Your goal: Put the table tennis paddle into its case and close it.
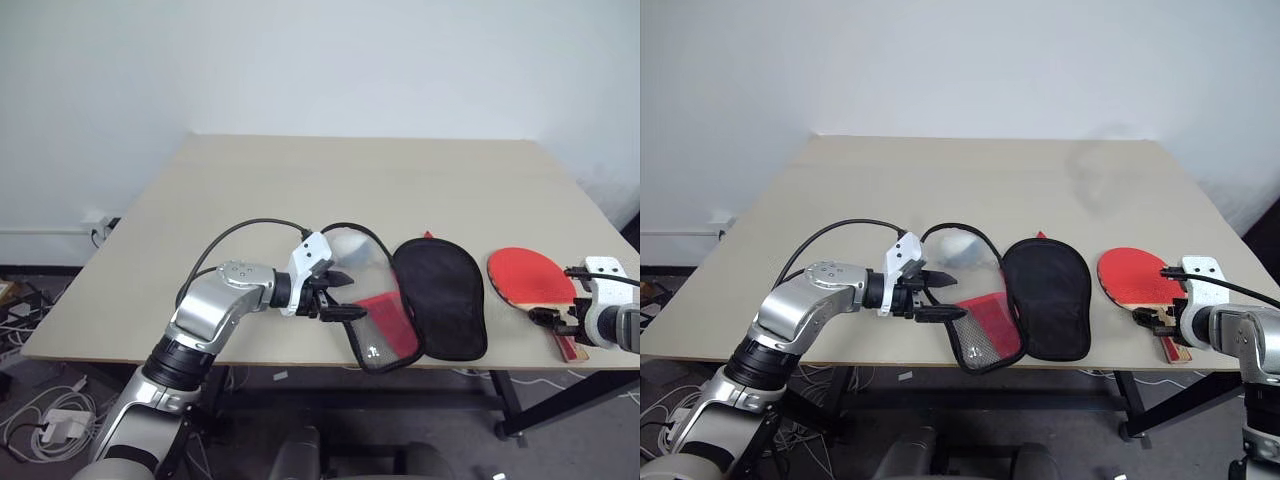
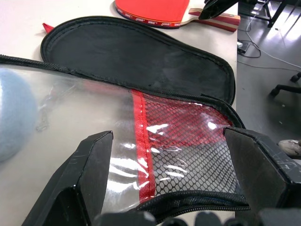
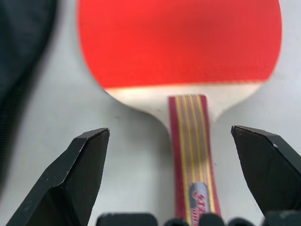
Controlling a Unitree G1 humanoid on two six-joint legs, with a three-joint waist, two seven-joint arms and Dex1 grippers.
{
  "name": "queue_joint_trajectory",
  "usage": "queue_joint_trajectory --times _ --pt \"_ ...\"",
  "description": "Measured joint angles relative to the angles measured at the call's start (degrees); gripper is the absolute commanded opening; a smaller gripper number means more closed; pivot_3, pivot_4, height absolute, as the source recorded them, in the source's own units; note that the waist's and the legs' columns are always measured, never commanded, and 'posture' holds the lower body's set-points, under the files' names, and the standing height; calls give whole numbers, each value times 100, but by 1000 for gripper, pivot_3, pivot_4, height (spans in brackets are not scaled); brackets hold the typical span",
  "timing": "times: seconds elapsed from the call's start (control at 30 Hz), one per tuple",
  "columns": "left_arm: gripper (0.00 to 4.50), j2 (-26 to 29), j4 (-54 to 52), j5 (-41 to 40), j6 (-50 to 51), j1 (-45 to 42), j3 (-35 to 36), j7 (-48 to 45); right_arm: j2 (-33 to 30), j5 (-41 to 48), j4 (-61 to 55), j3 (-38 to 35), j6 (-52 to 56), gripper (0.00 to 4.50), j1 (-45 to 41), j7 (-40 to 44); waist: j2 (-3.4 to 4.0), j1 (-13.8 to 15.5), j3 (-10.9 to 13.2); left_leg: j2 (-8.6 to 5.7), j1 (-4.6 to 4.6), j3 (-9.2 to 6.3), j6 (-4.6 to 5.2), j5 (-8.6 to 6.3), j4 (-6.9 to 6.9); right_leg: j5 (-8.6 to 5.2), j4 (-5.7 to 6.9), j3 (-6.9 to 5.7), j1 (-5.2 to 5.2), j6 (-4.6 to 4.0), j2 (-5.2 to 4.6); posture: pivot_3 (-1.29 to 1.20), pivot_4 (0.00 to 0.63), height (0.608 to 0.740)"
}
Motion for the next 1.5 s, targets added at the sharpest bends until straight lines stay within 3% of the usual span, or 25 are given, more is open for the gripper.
queue_joint_trajectory --times 0.43,0.53,0.73,0.9,1.03,1.33,1.5 --pt "3955 54 -26 25 6 0 -8 -28 73 -269 882 683 -285 4500 -502 -67 -11 -8 -6 0 2 -2 1 0 3 0 0 0 5 0 1 0 0 715" --pt "4006 73 -29 25 26 0 -7 -29 85 -273 1071 709 -323 3924 -603 -50 -16 -8 -7 0 3 -2 1 0 5 0 0 0 8 1 1 0 0 715" --pt "4006 100 -38 24 49 0 -6 -26 260 -278 1591 569 -247 1888 -941 -121 -36 -7 -10 0 5 -3 1 0 9 1 0 0 12 1 1 0 0 715" --pt "4006 134 -69 24 49 0 -6 -26 277 -289 1615 557 -165 1888 -985 -140 -36 -4 -10 0 4 -2 1 0 9 1 0 0 11 0 1 0 0 715" --pt "4006 138 -69 23 50 0 -5 -26 280 -296 1567 564 -58 1213 -1006 -137 -35 -1 -10 0 4 -2 1 0 8 1 0 -1 10 0 0 0 0 715" --pt "4006 136 -66 -2 64 -129 17 -36 232 -315 1029 479 344 1213 -1015 -138 -22 -3 -6 0 -1 -1 2 0 5 1 3 0 1 -1 0 0 0 715" --pt "4006 168 101 -1 46 -184 30 -92 221 -205 248 130 1091 1213 -1532 -186 -3 -37 -3 0 0 0 2 0 0 1 10 5 -8 0 2 0 0 715"
